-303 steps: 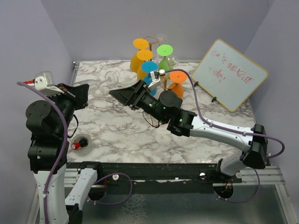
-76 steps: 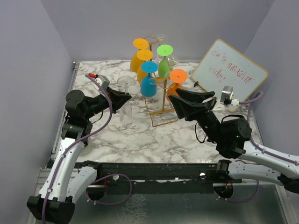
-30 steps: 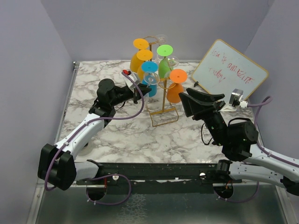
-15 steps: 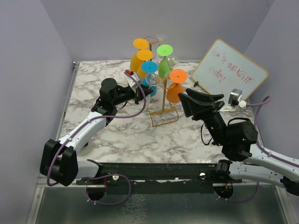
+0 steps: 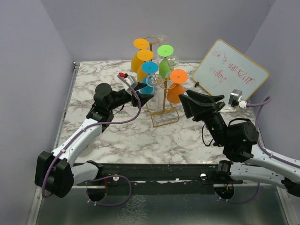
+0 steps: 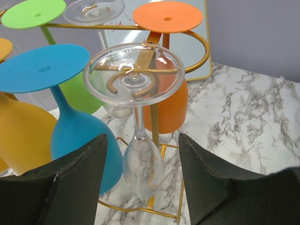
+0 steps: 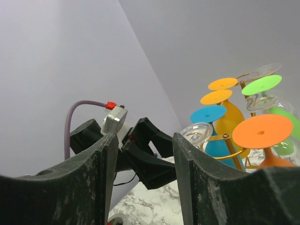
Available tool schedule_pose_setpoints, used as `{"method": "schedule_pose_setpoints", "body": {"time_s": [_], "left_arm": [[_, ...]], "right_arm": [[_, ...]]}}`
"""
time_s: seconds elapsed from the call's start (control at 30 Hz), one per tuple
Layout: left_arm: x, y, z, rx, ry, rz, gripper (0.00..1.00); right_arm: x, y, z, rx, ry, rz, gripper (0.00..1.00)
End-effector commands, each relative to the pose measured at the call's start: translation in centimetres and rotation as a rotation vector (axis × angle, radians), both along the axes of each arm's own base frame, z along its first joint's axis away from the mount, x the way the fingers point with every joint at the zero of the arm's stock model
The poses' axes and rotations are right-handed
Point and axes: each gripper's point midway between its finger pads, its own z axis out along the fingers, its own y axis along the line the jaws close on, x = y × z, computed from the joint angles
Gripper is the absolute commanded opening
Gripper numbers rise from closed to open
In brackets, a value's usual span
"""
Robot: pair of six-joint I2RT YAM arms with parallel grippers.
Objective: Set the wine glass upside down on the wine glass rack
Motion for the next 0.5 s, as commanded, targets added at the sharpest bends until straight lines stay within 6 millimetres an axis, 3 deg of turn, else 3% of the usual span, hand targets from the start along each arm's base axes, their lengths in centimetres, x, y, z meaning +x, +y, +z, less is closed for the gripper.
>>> {"method": "schedule_pose_setpoints", "body": {"time_s": [0.0, 0.13, 0.2, 0.33, 0.47], "left_arm": [[-0.7, 1.7, 1.6, -0.068, -0.005, 0.102, 0.67], [-1.5, 3.4, 1.9, -0.134, 0.102, 0.203, 0.86], [-1.9, 4.8, 1.5, -0.13, 0.17, 0.279, 0.98], [-2.2, 9.7, -0.7, -0.077, 0.353, 0.568, 0.99], [-4.6, 14.2, -1.7, -0.009, 0.447, 0.769, 0.99]], "right_arm": [[0.2, -0.5, -1.0, -0.012, 0.036, -0.024, 0.55], [0.8, -0.9, -2.4, -0.07, 0.091, -0.061, 0.55], [1.4, -1.3, -4.1, -0.132, 0.162, -0.104, 0.57], [2.3, -3.3, -8.3, -0.282, 0.333, -0.216, 0.61], [2.2, -6.9, -11.9, -0.394, 0.485, -0.341, 0.64]]}}
